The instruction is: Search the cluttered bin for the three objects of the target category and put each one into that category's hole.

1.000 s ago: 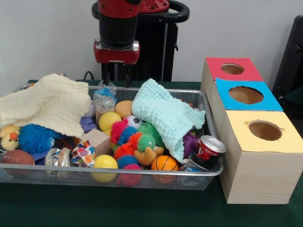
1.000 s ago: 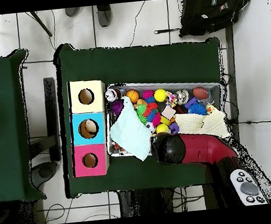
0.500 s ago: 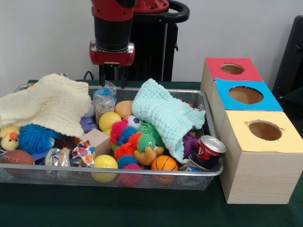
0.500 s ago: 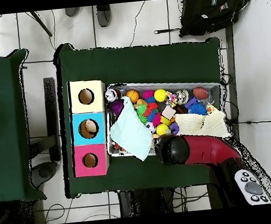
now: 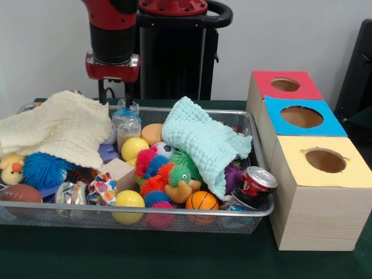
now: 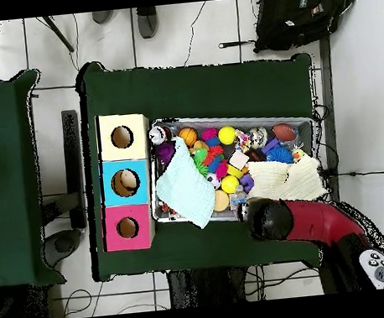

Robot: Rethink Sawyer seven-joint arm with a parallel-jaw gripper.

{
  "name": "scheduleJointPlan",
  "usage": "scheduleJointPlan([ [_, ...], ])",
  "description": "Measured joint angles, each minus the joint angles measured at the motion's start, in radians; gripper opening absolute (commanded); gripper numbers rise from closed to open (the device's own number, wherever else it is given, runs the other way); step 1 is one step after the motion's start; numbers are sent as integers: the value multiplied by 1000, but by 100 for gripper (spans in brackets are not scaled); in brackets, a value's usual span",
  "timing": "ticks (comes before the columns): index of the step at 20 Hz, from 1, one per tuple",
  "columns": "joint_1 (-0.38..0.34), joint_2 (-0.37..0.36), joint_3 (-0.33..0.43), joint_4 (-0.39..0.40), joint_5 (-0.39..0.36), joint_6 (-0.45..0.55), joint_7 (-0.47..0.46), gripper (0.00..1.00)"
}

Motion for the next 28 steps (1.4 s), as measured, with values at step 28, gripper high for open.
scheduleJointPlan([
  [28,14,0,7,100,-54,-159,0,100],
])
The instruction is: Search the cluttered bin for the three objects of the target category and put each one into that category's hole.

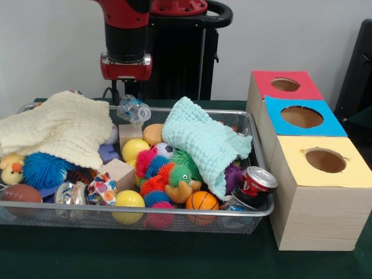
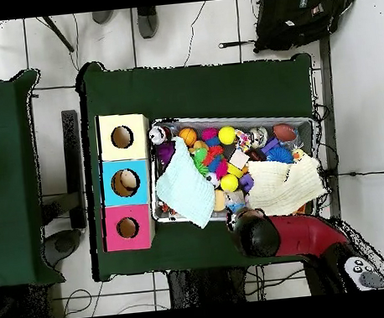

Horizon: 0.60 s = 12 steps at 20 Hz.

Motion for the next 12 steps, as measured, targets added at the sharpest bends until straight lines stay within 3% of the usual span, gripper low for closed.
scheduleJointPlan([
  [10,1,-2,16,10,0,0,0,100],
  [11,1,-2,19,10,0,0,0,0],
  [12,0,-2,21,11,0,-1,0,0],
])
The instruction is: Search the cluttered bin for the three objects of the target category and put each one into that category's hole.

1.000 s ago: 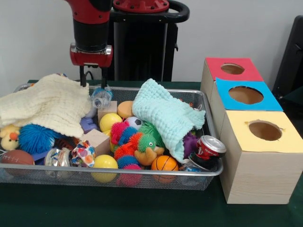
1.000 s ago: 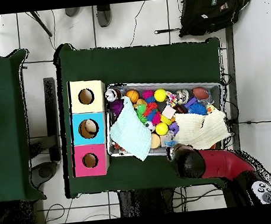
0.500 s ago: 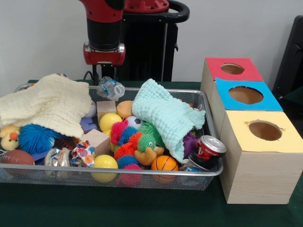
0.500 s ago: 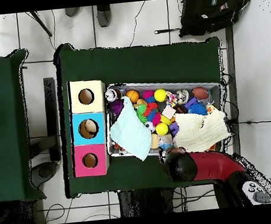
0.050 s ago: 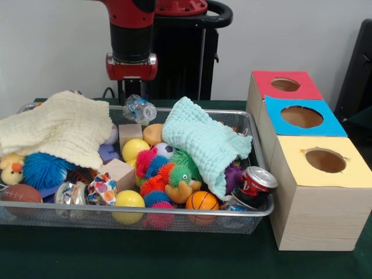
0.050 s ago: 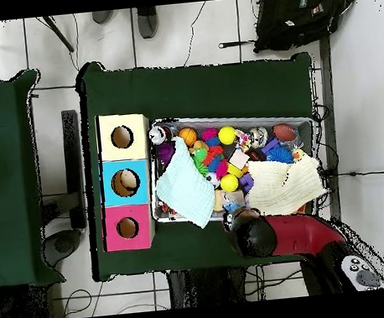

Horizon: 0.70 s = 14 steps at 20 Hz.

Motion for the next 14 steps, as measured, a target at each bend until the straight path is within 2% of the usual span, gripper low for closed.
scheduleJointPlan([
  [14,-40,3,34,42,0,-72,0,0],
])
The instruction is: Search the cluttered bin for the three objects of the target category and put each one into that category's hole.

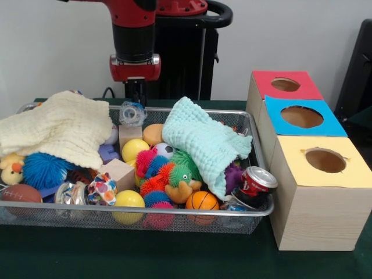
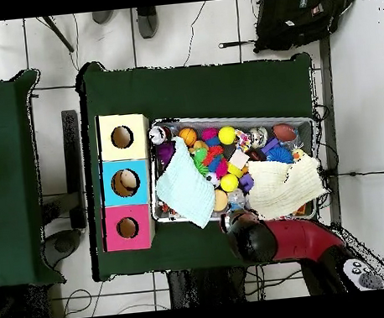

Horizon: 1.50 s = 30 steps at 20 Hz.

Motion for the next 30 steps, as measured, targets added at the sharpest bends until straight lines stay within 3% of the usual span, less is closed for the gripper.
scheduleJointPlan([
  [6,6,-6,0,9,18,-4,0,0],
  [14,69,-70,0,58,109,6,0,0],
  [30,236,-237,-4,73,290,216,0,0],
])
